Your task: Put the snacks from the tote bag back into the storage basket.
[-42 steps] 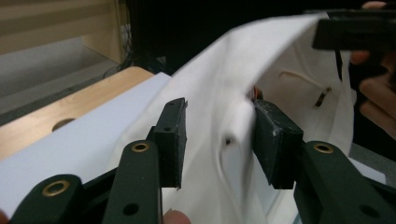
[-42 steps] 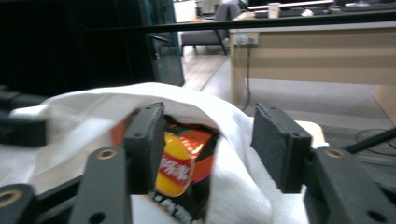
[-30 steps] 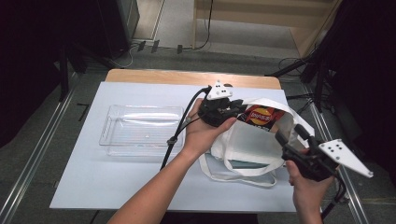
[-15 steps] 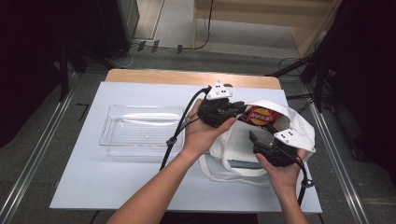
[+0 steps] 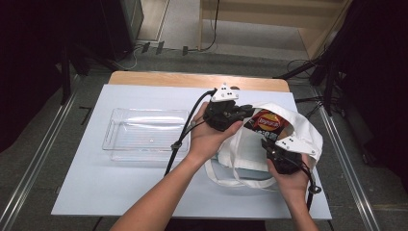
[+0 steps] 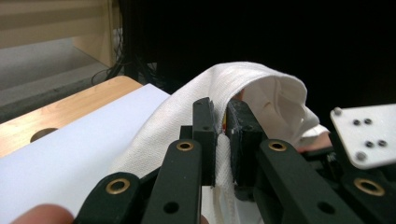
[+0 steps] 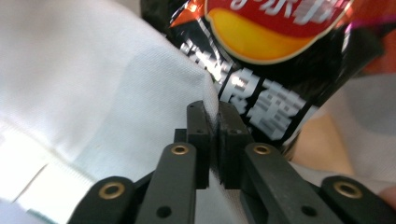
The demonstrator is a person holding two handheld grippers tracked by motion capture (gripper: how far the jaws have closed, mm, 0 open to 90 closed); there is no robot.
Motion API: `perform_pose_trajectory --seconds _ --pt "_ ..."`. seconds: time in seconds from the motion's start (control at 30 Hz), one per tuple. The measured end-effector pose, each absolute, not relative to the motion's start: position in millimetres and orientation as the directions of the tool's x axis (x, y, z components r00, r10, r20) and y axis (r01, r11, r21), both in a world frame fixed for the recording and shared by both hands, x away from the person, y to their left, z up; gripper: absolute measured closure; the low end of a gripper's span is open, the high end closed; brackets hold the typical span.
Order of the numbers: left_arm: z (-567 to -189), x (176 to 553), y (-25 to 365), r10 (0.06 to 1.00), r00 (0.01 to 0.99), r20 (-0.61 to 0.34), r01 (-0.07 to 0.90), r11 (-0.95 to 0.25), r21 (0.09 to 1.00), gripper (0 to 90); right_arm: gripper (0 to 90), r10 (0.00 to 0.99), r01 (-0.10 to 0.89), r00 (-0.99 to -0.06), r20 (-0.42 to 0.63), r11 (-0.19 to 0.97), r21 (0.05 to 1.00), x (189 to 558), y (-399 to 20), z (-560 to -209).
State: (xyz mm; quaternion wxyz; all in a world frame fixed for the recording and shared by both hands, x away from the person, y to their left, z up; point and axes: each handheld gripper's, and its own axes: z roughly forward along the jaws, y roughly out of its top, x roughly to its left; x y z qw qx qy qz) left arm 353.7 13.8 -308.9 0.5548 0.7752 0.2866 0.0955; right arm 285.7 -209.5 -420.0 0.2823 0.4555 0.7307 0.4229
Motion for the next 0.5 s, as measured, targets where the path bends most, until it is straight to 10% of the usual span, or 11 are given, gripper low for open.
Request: perform_pose_trajectory --seconds 0.5 --pt "-301.1 381.8 11.1 0.666 0.736 -0.120 0.331 -0.199 0.923 82.8 89.6 0.811 0.474 -0.584 0.023 0.318 0.821 225.1 -207.0 -455.2"
